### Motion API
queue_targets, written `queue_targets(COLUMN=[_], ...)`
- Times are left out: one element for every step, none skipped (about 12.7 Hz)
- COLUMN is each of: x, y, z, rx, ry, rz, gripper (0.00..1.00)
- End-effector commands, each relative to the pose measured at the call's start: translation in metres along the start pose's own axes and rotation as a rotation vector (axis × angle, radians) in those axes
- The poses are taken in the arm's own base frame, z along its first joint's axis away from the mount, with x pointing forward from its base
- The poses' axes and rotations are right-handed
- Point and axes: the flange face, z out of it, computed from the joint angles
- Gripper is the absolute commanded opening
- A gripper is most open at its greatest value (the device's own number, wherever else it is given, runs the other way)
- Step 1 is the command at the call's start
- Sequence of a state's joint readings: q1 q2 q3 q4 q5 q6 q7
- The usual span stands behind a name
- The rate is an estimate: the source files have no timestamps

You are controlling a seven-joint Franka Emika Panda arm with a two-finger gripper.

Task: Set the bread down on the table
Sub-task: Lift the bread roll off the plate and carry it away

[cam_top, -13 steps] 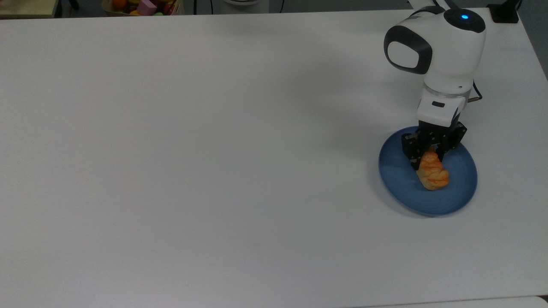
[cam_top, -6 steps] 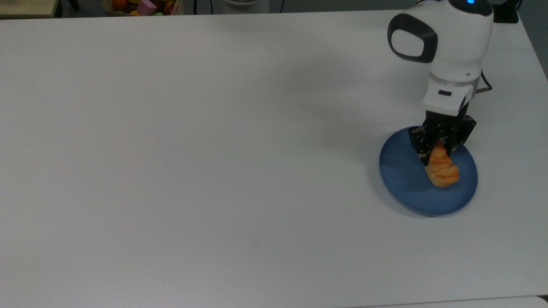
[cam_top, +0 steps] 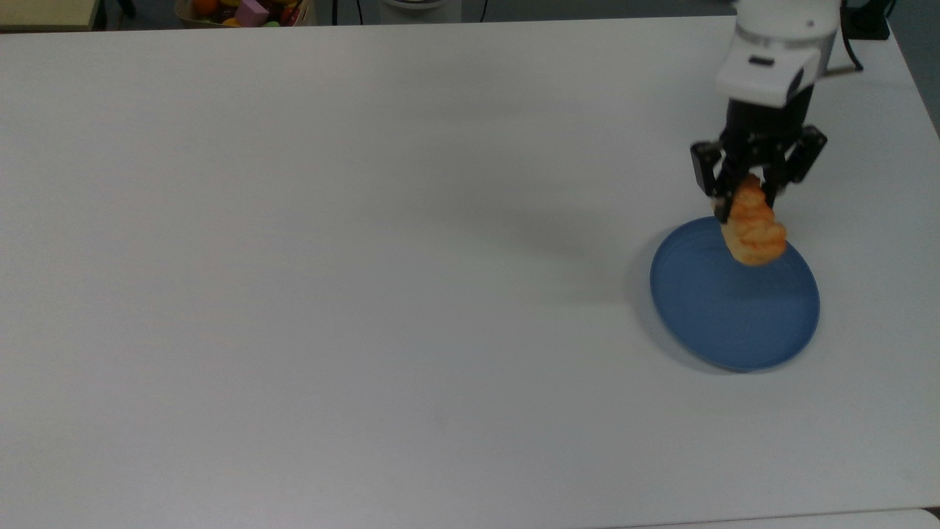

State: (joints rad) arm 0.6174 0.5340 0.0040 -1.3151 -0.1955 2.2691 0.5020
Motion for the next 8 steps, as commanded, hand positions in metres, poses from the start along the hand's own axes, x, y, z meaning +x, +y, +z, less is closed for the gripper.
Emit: queue_targets(x=[-0.015,-0.019,-0.027,-0.033,-0.038,-0.042,-0.052,-0.061], y=[0.049,0.057,0.072,0.089,0.101,0.116,0.140,0.157], z=[-0.078,-0.093,-0.114,-0.135,-0.147,-0.158,-0.169,-0.179], rx=[-0.016,-0.025,-0.034,-0.032,-0.025,-0.018,-0.001,0.016], ry=[-0.065,-0.074,-0.084,-0.100,-0.123,-0.154,-0.204,-0.228], rz=[0.076,0.069,0.064,0.078,0.082,0.078,0.075,0.065], gripper=[0.48,0.48,0.48,0.48,0.48,0.48,0.48,0.48])
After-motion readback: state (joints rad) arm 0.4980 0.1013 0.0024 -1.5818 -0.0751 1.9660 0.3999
